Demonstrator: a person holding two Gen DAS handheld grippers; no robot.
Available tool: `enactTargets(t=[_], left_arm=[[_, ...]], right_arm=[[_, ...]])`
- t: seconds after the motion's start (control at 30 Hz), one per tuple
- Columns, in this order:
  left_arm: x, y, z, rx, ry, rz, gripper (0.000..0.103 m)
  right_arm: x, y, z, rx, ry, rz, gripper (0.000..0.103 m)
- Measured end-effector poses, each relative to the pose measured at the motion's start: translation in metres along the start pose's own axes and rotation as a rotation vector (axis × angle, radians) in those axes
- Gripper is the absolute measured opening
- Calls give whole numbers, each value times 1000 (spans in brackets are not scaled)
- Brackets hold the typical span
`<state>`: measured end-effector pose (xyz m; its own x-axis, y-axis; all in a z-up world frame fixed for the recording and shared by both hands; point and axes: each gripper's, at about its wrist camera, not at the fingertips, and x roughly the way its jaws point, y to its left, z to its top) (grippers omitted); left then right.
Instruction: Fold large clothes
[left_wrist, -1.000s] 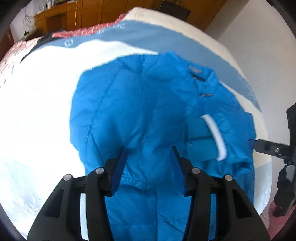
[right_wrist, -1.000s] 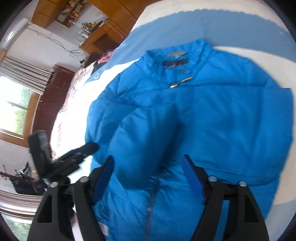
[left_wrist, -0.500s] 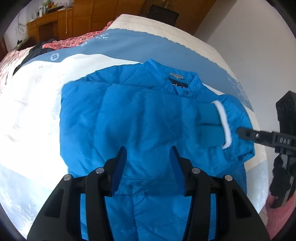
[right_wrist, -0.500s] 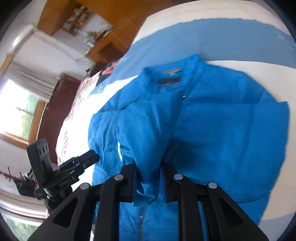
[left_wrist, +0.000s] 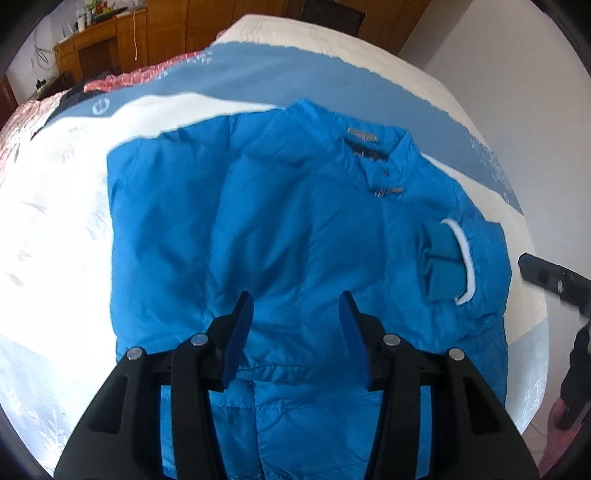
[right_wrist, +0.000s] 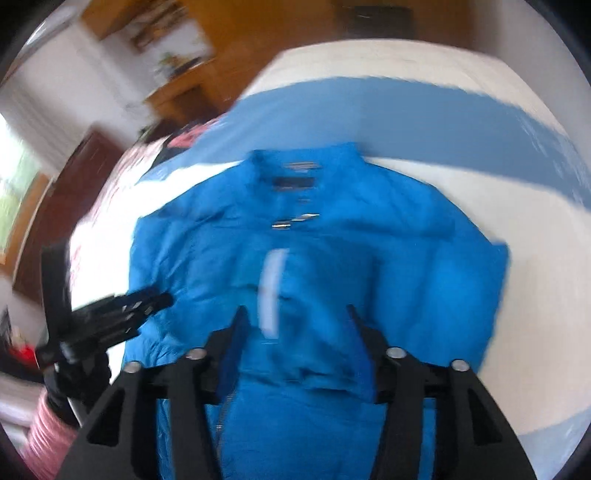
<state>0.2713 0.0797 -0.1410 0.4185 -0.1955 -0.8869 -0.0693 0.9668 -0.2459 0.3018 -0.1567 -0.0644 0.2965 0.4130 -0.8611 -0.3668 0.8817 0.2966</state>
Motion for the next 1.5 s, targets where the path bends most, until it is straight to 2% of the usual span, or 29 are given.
enactTargets(t=[0.13,0.27,0.37,0.4,0.47,0.63,0.67,0.73,0.83,0.87,0.97,1.03,1.07,1.13,1.17,1.2,1.27,1.33,1.37,1.43,1.5], left_arm=[[9,0,2,-11,24,17,47],[19,11,-3,-37,53,16,47],[24,14,-3,-39,56,10,47],[25,14,-2,-39,58,11,47],[27,12,-2,-37,61,20,47],[30,9,-1,-26,63,37,47],[30,10,-1,-27,64,36,47],[30,11,0,-29,65,34,47],[27,10,-1,-28,65,39,47],[25,8,0,-25,60,41,47],[18,-1,2,-8,32,32,47],[17,-7,4,5,19,29,47],[19,-13,5,23,20,30,47],[23,-19,5,40,27,42,47],[26,-20,4,49,34,52,47],[29,-21,4,52,39,61,47],[34,-16,3,42,43,73,47],[36,-13,4,31,37,74,46],[37,-13,5,32,31,83,45],[41,-14,7,38,26,101,43],[50,-17,8,51,31,132,45]], right_arm=[[45,34,1,-107,88,-86,65],[81,39,-4,-123,140,-210,64],[82,26,-3,-93,137,-236,37],[78,20,-3,-76,136,-221,29],[66,3,0,-7,114,-161,24],[22,-49,-7,173,42,-12,23],[16,-60,-10,208,34,2,25],[4,-85,-16,277,31,4,38],[-13,-124,-30,354,16,-33,56],[-15,-136,-34,388,16,0,69],[-12,-169,-46,497,10,188,71],[-4,-176,-47,522,26,172,71],[2,-176,-46,520,37,153,68],[13,-176,-44,511,59,131,55],[15,-173,-42,494,56,112,45],[13,-169,-38,464,42,96,40],[8,-159,-30,417,-1,89,13],[4,-157,-22,393,-26,87,13],[6,-159,-17,388,-22,50,13],[17,-164,-14,384,0,-12,13],[34,-171,-16,401,34,-12,13]])
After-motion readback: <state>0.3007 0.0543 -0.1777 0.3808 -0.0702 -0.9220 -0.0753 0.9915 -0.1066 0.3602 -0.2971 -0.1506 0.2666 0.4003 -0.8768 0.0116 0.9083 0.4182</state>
